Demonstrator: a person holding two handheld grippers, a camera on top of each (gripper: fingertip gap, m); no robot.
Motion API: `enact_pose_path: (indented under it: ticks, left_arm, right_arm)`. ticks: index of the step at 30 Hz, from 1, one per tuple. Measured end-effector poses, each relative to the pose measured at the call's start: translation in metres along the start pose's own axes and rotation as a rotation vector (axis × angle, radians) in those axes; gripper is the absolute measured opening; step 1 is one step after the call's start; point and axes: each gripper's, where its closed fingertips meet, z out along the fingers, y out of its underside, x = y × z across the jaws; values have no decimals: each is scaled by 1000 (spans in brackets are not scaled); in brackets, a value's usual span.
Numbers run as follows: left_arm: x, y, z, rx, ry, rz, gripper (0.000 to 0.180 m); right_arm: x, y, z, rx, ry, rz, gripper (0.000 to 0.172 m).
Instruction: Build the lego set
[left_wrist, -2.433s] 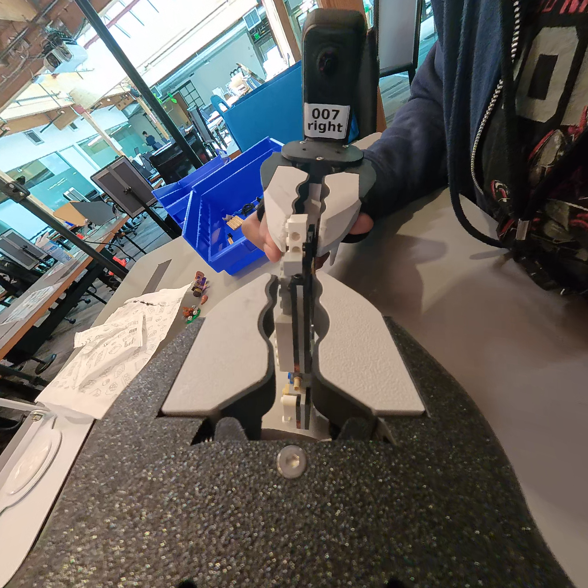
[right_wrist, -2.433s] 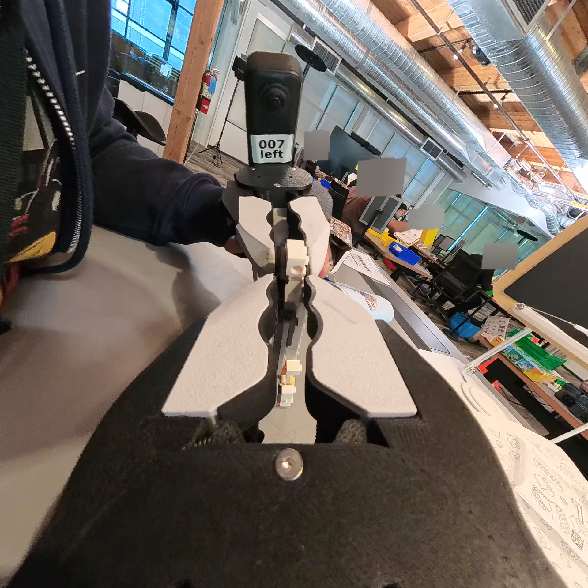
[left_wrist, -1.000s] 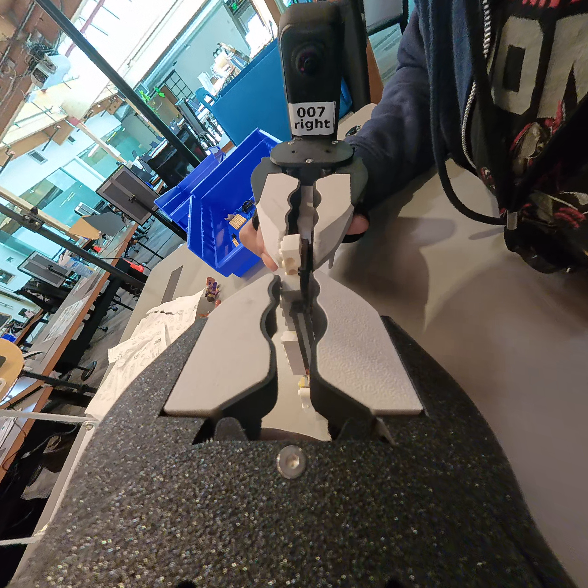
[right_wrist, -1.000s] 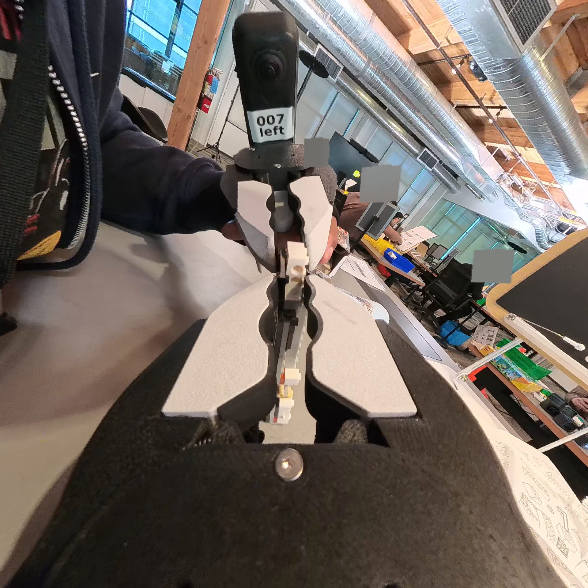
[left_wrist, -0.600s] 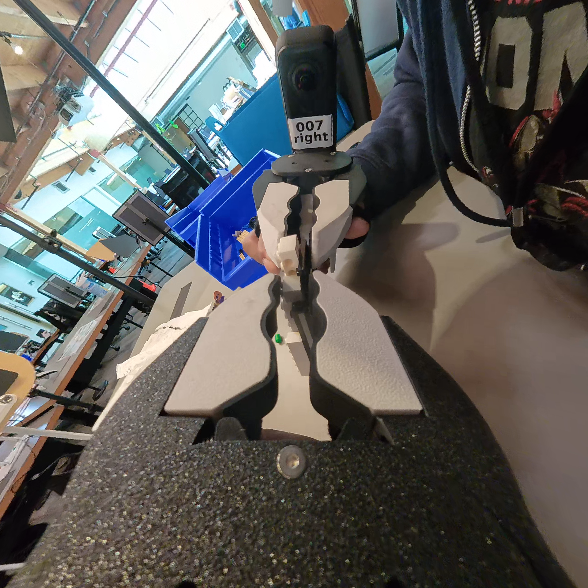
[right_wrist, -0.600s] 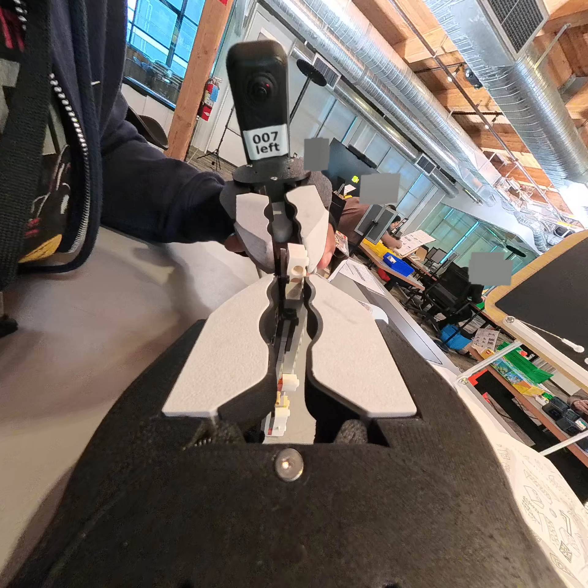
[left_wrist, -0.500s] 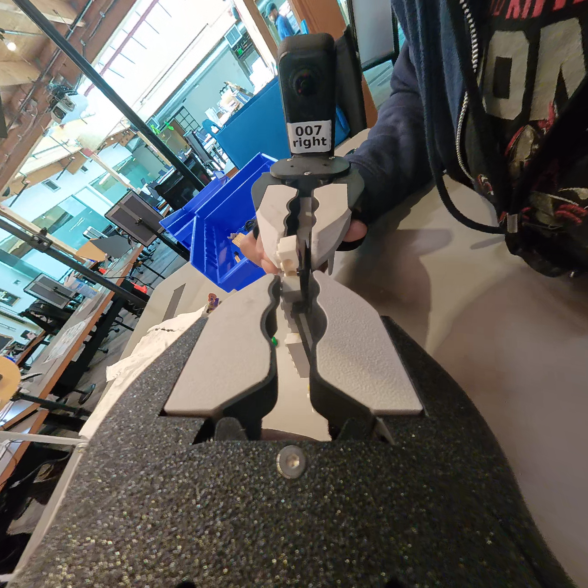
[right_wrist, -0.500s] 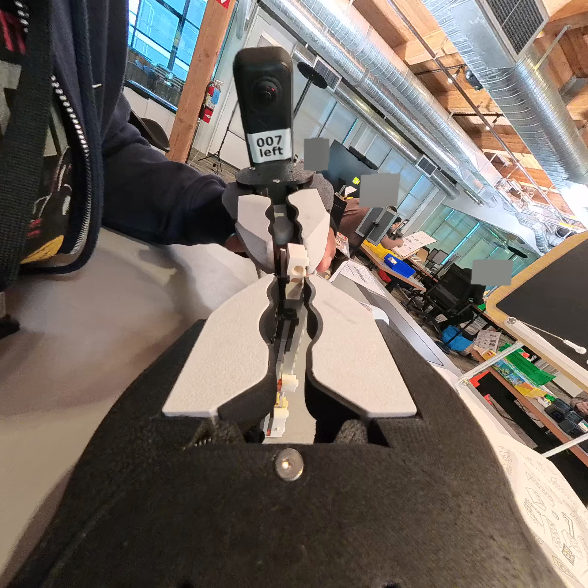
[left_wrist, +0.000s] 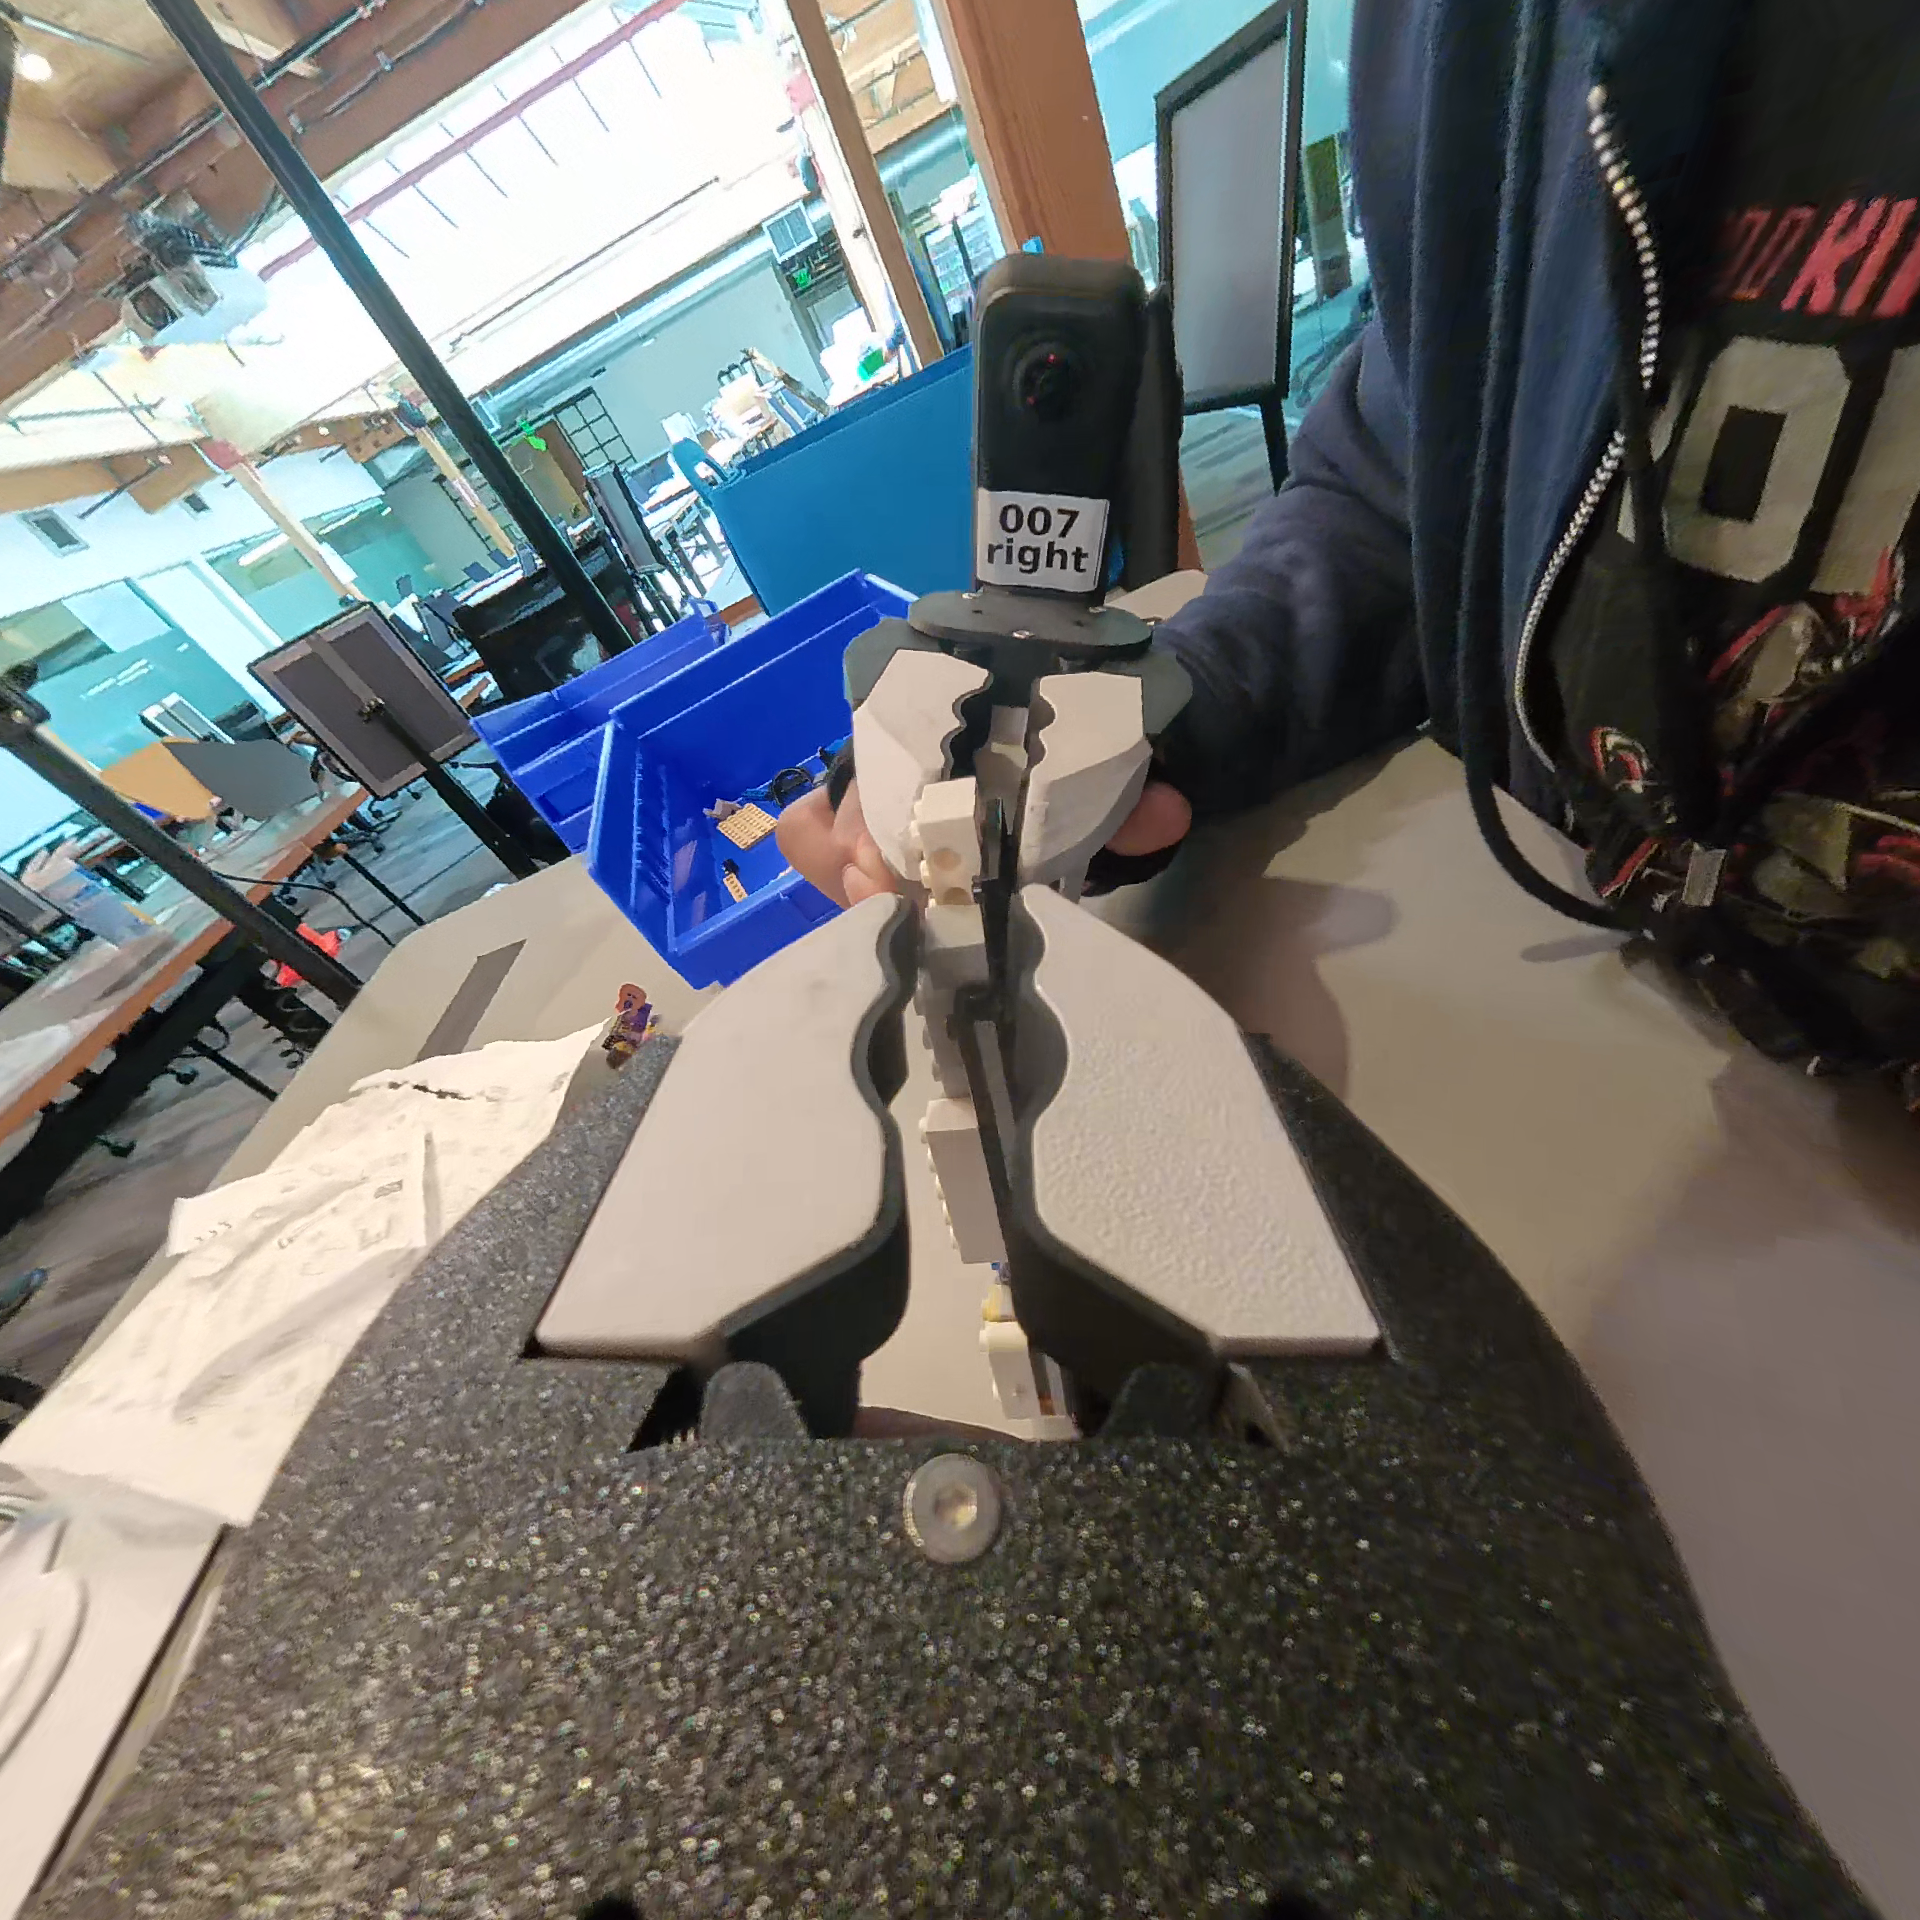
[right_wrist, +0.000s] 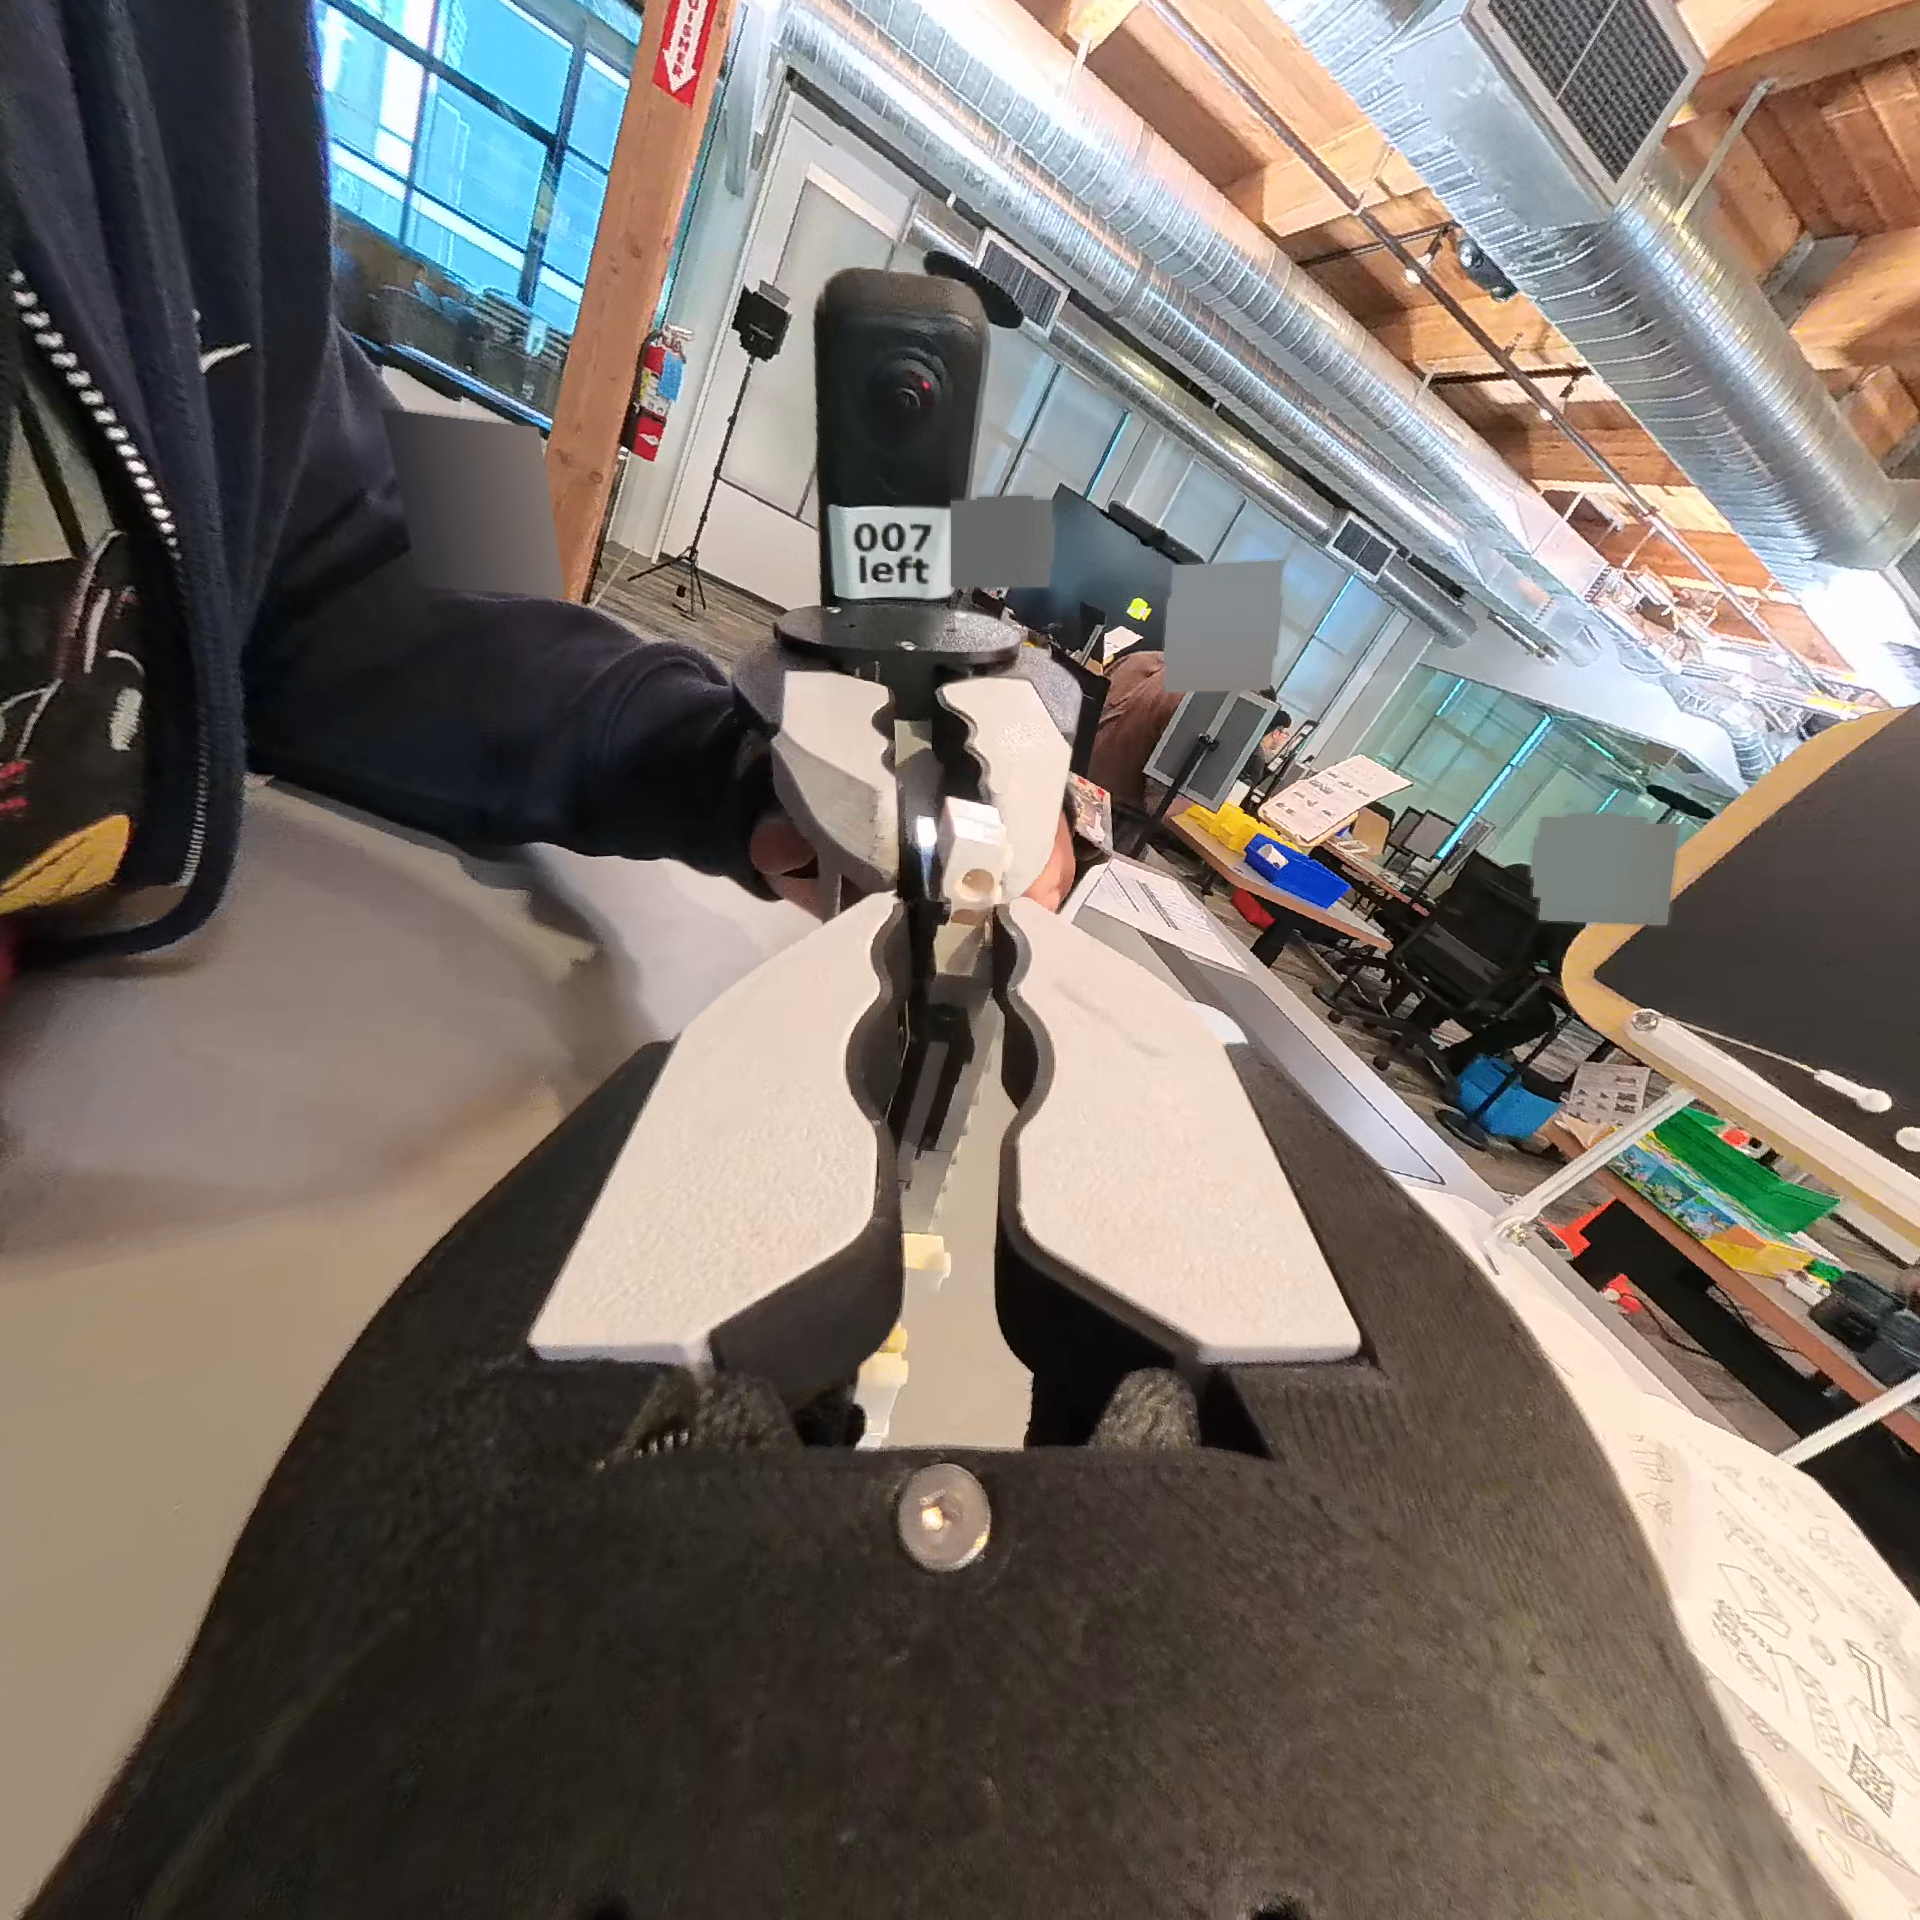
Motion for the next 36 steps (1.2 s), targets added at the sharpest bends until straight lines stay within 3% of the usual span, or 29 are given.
enact_pose_path:
  ticks: [19,36]
  left_arm:
    - [-1,-1,-1,102,56,-181,16]
    - [-1,-4,-3,102,42,-153,15]
  right_arm:
    - [-1,1,1,15,-19,13,15]
    - [-3,-2,1,16,-22,31,16]
